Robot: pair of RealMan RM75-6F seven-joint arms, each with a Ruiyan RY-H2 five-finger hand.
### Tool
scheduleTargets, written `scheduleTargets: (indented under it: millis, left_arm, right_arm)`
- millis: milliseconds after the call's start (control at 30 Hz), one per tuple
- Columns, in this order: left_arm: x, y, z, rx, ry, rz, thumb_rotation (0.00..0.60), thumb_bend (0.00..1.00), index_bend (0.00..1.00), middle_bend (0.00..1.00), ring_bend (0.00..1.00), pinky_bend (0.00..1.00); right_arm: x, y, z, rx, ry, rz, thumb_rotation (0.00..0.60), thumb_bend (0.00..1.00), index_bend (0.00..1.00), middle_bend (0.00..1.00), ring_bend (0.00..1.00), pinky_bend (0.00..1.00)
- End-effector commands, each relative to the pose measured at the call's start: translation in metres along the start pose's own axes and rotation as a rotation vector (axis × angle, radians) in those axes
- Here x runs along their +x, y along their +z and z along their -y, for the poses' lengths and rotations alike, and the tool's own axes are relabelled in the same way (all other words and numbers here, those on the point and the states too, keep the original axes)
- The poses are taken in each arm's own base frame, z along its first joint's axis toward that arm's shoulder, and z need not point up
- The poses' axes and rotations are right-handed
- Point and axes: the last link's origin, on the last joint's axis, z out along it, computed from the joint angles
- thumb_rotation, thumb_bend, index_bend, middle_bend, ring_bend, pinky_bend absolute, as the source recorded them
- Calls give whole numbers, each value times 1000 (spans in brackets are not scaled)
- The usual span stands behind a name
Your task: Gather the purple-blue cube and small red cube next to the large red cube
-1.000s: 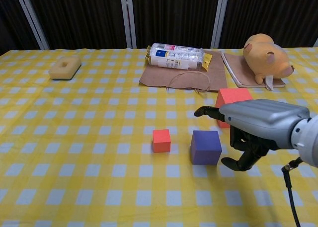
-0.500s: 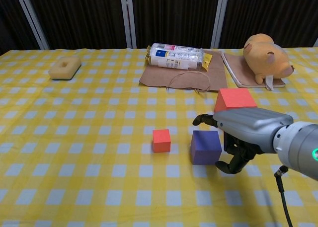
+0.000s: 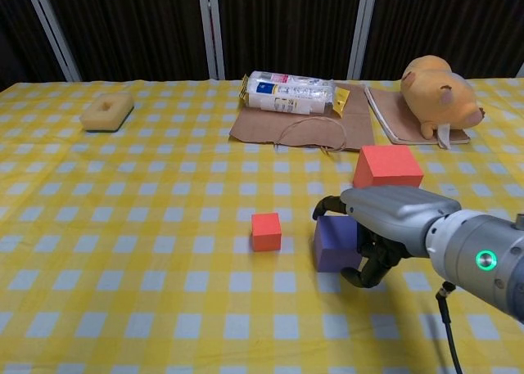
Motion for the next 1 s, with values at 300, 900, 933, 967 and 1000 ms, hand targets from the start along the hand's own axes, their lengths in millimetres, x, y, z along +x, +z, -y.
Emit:
scheduleTargets:
  millis: [300,900,933,967,1000]
  left_arm:
    - [0,0,0,-1,-2,4,600,13,0,0,0,0]
    - [0,-1,0,1,-4,7,600,13,0,0,0,0]
    - [0,-1,0,1,-4,7,600,13,0,0,0,0]
    - [0,-1,0,1,-4,7,600,13,0,0,0,0]
    - [0,-1,0,1,-4,7,600,13,0,0,0,0]
  right_arm:
    - [1,2,-3,-31,-4,-19,600,445,223,1000,1000,1000]
    - [6,-2,4,-12,26,-42,600,471,464,1000,1000,1000]
    - [8,-1,4,-14,30,-50,600,470,464,1000,1000,1000]
    - [11,0,3,-19,34,-60,600,470,465,1000,1000,1000]
    - [14,2,3,-24,39,-73,600,471,465,1000,1000,1000]
